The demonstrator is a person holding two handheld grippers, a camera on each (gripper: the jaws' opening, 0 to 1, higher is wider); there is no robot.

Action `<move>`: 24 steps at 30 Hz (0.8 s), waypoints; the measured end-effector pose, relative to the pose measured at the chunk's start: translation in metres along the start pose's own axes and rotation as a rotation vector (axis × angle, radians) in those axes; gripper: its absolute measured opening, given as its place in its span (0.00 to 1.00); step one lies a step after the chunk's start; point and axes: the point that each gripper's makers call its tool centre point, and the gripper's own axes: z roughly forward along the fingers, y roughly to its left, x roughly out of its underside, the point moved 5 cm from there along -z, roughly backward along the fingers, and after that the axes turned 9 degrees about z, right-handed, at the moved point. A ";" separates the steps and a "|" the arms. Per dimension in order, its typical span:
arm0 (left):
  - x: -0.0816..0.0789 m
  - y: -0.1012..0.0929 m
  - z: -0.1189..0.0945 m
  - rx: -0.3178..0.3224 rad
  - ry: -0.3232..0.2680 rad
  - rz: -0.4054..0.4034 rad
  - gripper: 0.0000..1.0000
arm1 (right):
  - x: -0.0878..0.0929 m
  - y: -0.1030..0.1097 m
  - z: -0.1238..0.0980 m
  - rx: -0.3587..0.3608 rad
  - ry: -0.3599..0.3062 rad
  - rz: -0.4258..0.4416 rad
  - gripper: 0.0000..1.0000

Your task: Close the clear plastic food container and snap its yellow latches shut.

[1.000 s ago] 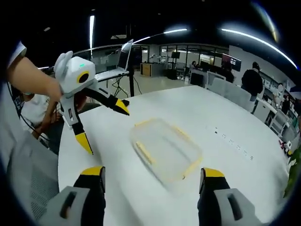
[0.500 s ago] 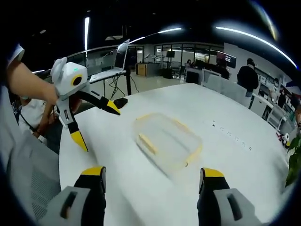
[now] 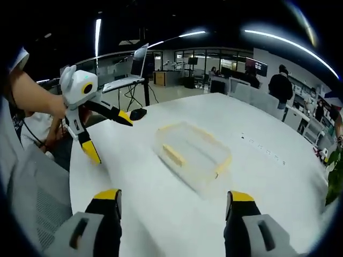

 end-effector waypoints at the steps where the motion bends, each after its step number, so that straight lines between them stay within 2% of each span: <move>1: 0.001 -0.001 -0.001 0.001 0.001 -0.003 0.77 | 0.000 0.000 0.000 0.001 -0.002 0.000 0.79; 14: 0.013 -0.009 -0.013 -0.036 -0.011 -0.041 0.77 | 0.010 0.006 -0.012 0.013 -0.023 0.021 0.77; 24: 0.020 -0.022 -0.020 -0.038 -0.017 -0.062 0.77 | 0.025 0.015 -0.023 0.025 -0.036 0.041 0.77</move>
